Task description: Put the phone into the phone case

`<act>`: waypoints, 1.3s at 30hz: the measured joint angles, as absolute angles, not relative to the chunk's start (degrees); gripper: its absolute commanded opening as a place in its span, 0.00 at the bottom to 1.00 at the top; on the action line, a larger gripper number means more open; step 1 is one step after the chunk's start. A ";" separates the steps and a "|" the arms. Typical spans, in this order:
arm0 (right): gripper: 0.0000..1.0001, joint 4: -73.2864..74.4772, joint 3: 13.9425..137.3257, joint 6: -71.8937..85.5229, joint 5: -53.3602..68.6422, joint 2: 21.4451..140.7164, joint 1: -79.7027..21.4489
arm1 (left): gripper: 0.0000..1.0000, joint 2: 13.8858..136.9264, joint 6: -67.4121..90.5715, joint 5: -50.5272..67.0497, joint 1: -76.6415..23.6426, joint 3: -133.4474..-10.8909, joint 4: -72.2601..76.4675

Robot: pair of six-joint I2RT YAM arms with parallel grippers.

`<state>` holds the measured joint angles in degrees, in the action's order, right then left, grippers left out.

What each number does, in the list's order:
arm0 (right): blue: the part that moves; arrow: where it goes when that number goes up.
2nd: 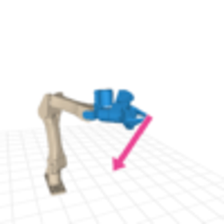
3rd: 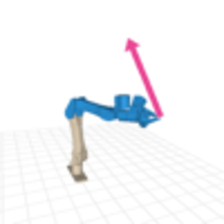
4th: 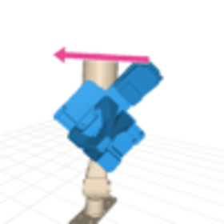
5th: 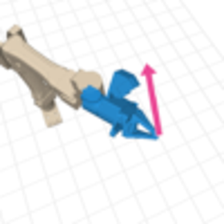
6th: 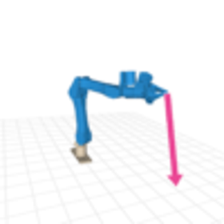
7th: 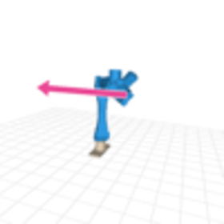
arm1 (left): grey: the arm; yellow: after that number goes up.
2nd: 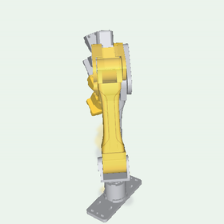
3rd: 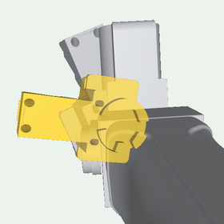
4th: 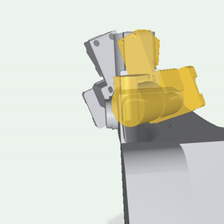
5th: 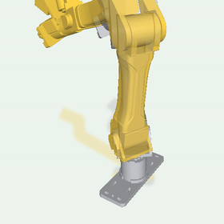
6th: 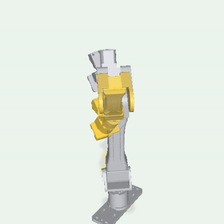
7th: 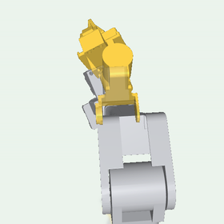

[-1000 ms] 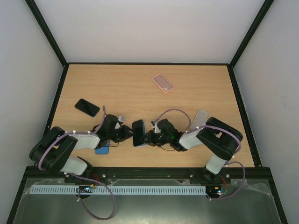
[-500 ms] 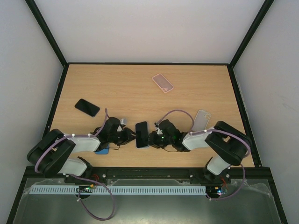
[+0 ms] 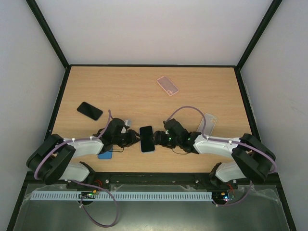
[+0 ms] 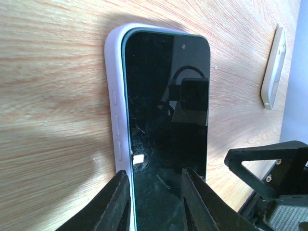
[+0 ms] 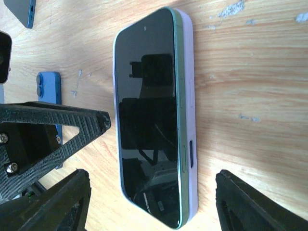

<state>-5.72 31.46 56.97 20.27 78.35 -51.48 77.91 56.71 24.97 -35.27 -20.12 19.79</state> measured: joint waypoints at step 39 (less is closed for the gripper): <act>0.66 -55.83 18.72 82.81 28.64 92.38 -50.00 | 0.29 78.26 59.53 24.10 -36.01 -14.00 27.92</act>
